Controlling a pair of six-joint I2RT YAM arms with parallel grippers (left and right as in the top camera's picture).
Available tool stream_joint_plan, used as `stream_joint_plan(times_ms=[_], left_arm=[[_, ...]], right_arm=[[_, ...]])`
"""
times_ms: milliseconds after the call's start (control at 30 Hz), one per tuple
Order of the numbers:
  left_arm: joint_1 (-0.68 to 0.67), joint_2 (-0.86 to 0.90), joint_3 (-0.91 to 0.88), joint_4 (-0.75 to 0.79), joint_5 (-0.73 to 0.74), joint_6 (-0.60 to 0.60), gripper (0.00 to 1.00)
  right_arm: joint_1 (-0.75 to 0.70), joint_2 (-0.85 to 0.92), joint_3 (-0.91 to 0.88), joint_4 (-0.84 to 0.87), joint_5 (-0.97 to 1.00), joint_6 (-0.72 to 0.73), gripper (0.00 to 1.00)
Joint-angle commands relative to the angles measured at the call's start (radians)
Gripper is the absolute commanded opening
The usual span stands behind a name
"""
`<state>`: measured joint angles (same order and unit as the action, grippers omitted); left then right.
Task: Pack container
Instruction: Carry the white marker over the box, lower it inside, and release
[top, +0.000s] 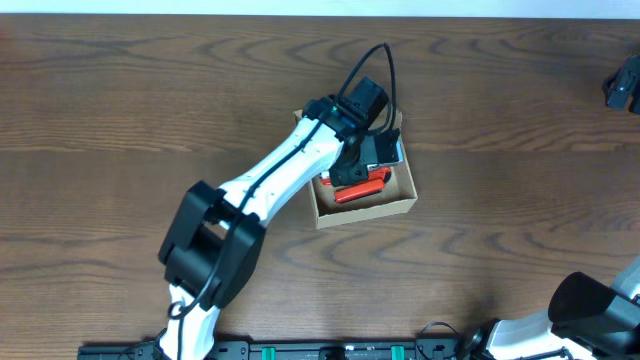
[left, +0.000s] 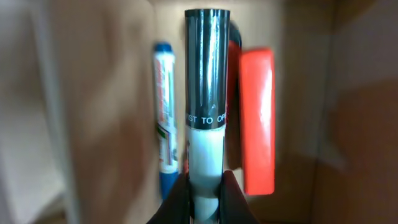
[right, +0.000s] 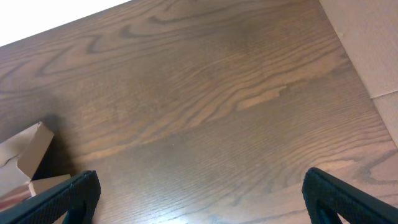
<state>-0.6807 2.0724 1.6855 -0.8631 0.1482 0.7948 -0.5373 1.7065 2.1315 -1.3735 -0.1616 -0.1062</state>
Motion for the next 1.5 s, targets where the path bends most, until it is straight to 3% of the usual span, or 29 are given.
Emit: stream_joint_plan(times_ms=[0,200,267,367,433,500,567,667,700,967,1333,1467], left_arm=[[0.008,0.033,0.013,-0.008,-0.049,-0.055,0.06],[0.02,0.081,0.011,-0.008,-0.06,-0.06,0.07],[0.024,0.092,0.011,-0.01,-0.079,-0.06,0.13],[0.026,0.093,0.011,-0.016,-0.085,-0.059,0.33],[0.027,0.093,0.011,-0.015,-0.086,-0.059,0.33],[0.027,0.093,0.011,-0.015,-0.086,-0.059,0.49],[0.027,0.093,0.011,-0.018,-0.085,-0.059,0.5],[0.027,0.092,0.011,-0.036,-0.097,-0.061,0.67],[0.027,0.091,0.011,-0.047,-0.1,-0.064,0.93],[0.024,0.019,0.031,-0.132,-0.107,-0.131,0.95],[0.026,-0.286,0.031,-0.137,-0.164,-0.147,0.95],[0.037,-0.375,0.031,-0.167,-0.162,-0.214,0.95]], right_arm=[[0.002,0.001,-0.005,-0.003,-0.009,-0.006,0.99],[0.002,0.001,-0.005,-0.003,-0.027,-0.007,0.99],[0.002,0.001,-0.005,-0.003,-0.027,-0.007,0.99],[0.002,0.001,-0.005,-0.003,-0.027,-0.007,0.99],[0.002,0.001,-0.005,-0.003,-0.028,-0.006,0.99],[0.002,0.001,-0.005,-0.003,-0.03,-0.007,0.99],[0.002,0.001,-0.005,-0.003,-0.03,-0.006,0.99],[0.002,0.001,-0.005,-0.003,-0.03,-0.007,0.99],[0.002,0.001,-0.005,-0.003,-0.03,-0.007,0.99],[0.002,0.001,-0.005,0.003,-0.03,-0.007,0.99],[0.002,0.001,-0.005,0.004,-0.03,-0.007,0.99],[0.002,0.001,-0.005,0.004,-0.03,-0.007,0.99]])
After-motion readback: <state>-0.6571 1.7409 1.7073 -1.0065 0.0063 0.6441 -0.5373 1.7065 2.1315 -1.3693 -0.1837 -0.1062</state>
